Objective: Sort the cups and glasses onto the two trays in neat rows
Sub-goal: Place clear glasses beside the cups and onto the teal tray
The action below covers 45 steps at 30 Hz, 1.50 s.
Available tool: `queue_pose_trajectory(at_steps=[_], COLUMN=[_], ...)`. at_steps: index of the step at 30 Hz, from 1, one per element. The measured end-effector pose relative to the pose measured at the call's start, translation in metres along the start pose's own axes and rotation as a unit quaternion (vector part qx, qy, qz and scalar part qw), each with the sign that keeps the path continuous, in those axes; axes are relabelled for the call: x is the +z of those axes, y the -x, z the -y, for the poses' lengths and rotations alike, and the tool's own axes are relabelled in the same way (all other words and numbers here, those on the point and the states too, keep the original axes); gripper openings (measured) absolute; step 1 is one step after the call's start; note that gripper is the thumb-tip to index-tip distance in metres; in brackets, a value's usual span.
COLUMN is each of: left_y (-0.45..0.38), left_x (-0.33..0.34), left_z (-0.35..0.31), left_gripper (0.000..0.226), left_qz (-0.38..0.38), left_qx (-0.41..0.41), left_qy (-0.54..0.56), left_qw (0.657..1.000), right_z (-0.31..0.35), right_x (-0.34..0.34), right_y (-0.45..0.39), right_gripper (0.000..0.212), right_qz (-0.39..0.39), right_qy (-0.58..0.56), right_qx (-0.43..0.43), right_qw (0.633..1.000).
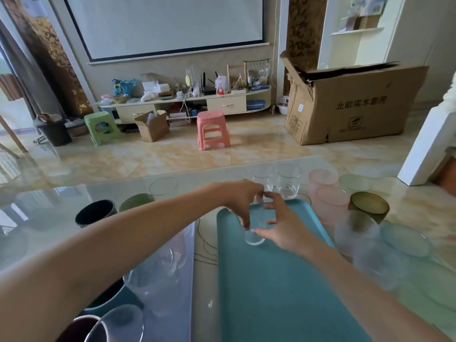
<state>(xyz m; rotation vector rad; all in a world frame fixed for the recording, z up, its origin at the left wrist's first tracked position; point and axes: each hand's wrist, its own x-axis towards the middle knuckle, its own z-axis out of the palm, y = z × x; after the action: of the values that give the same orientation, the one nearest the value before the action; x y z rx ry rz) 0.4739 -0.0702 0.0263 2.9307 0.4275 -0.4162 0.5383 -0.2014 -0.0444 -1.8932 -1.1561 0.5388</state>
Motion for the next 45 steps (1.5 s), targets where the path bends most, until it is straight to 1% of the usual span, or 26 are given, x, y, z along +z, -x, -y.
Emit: queue_pose_trajectory(at_steps=[3, 7, 9, 14, 17, 19, 21, 23, 24, 26, 28, 30, 32, 33, 35, 37, 39, 42, 45], left_y=[-0.003, -0.006, -0.004, 0.002, 0.001, -0.001, -0.002, -0.001, -0.003, -0.009, -0.021, -0.038, -0.054, -0.061, -0.074, -0.085, -0.093, -0.100, -0.101], left_x=[0.006, 0.010, 0.010, 0.012, 0.015, 0.016, 0.012, -0.002, -0.010, -0.025, -0.032, -0.032, -0.029, -0.028, -0.027, -0.022, -0.016, -0.009, -0.006], left_z=[-0.004, 0.011, 0.021, 0.038, 0.043, 0.046, 0.048, 0.053, 0.056, 0.065, 0.075, 0.084, 0.086, 0.086, 0.085, 0.083, 0.085, 0.095, 0.102], left_gripper=[0.080, 0.079, 0.079, 0.078, 0.078, 0.079, 0.085, 0.089, 0.086, 0.073, 0.064, 0.072, 0.087, 0.092, 0.098, 0.100, 0.099, 0.094, 0.086], left_qz=[-0.006, -0.002, 0.002, -0.015, -0.025, -0.022, -0.008, 0.005, 0.003, -0.034, -0.091, -0.099, -0.072, -0.061, -0.041, -0.028, -0.026, -0.014, -0.022], left_qx=[-0.002, -0.030, -0.044, -0.063, -0.065, -0.062, -0.063, -0.073, -0.078, -0.086, -0.102, -0.125, -0.134, -0.133, -0.128, -0.120, -0.122, -0.132, -0.133], left_qy=[-0.007, -0.033, -0.029, -0.014, -0.004, -0.005, 0.002, 0.051, 0.088, 0.140, 0.141, 0.100, 0.041, 0.024, 0.010, 0.000, -0.009, -0.008, 0.039], left_qw=[1.000, 0.999, 0.999, 0.998, 0.998, 0.998, 0.998, 0.996, 0.993, 0.986, 0.981, 0.982, 0.988, 0.989, 0.991, 0.992, 0.992, 0.991, 0.990], right_z=[-0.008, -0.019, -0.020, -0.022, -0.026, -0.028, -0.030, -0.029, -0.028, -0.025, -0.023, -0.022, -0.021, -0.020, -0.018, -0.019, -0.021, -0.027, -0.028], right_x=[0.004, 0.021, 0.029, 0.050, 0.056, 0.055, 0.049, 0.036, 0.027, 0.004, -0.018, -0.034, -0.044, -0.046, -0.043, -0.036, -0.030, -0.025, -0.022], right_y=[-0.008, -0.024, -0.032, -0.041, -0.043, -0.044, -0.047, -0.053, -0.057, -0.068, -0.085, -0.107, -0.132, -0.144, -0.163, -0.174, -0.181, -0.185, -0.187], right_gripper=[0.084, 0.062, 0.056, 0.042, 0.045, 0.048, 0.050, 0.050, 0.049, 0.048, 0.049, 0.057, 0.074, 0.085, 0.101, 0.105, 0.101, 0.095, 0.088], right_qz=[-0.007, -0.002, 0.010, 0.004, 0.014, 0.028, 0.024, -0.010, -0.037, -0.093, -0.127, -0.108, -0.056, -0.024, 0.031, 0.060, 0.052, 0.025, 0.014], right_qy=[-0.050, -0.125, -0.155, -0.177, -0.158, -0.128, -0.100, -0.082, -0.067, 0.006, 0.100, 0.223, 0.361, 0.404, 0.454, 0.483, 0.493, 0.485, 0.454], right_qx=[0.035, 0.061, 0.062, 0.066, 0.059, 0.047, 0.032, 0.020, 0.011, -0.026, -0.061, -0.078, -0.056, -0.031, 0.011, 0.024, 0.024, 0.023, 0.035], right_qw=[0.998, 0.990, 0.986, 0.982, 0.986, 0.990, 0.994, 0.996, 0.997, 0.995, 0.985, 0.966, 0.929, 0.914, 0.890, 0.873, 0.868, 0.874, 0.890])
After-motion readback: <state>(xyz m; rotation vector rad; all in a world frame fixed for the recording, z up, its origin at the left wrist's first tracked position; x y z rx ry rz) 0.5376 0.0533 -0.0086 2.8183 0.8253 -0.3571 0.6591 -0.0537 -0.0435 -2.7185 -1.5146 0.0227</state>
